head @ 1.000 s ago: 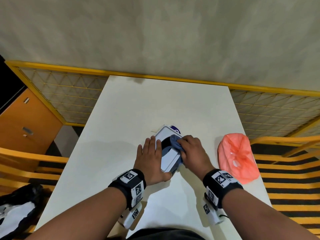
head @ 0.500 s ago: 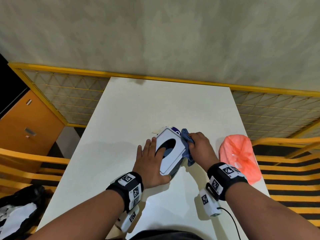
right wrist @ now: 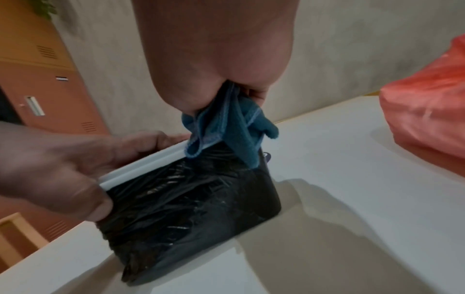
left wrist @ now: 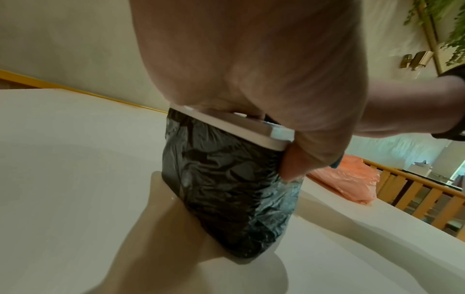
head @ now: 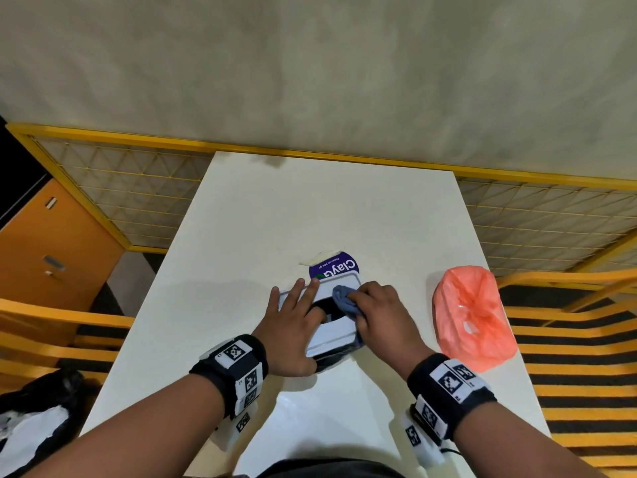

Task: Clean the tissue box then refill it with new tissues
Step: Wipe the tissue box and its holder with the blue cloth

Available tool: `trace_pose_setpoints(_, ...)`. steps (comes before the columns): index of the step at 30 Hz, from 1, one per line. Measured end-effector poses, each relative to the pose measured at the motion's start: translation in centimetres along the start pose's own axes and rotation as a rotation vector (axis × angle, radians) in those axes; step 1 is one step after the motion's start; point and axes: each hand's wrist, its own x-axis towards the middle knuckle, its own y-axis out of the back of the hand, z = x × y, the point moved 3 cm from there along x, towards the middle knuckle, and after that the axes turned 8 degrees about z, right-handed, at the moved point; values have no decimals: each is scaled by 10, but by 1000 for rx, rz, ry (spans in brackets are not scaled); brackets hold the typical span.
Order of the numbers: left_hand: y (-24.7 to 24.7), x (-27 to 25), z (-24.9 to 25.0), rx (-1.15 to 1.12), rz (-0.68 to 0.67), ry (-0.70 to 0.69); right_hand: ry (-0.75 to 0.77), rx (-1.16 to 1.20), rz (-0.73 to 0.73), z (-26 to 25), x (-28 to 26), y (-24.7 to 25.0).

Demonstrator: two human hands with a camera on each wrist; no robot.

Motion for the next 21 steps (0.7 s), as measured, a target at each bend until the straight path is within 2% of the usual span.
trace_pose_setpoints(4, 1, 1, -2, 26, 7, -35, -59, -21, -1, 4, 17, -3)
trace_pose_setpoints(8, 0, 0, -3, 16, 44, -57, -210, 62, 13, 11, 35, 4)
trace_pose_setpoints(12, -5, -9, -12, -39, 149, -71, -371, 133, 19, 32, 42, 8)
trace_pose_setpoints(16, -14, -23, -26, -139, 211, -55, -525, 300, 114, 59, 26, 13)
trace_pose_setpoints(21, -31, -34, -38, -143, 180, -9, -591, 435, 196, 69, -10, 35)
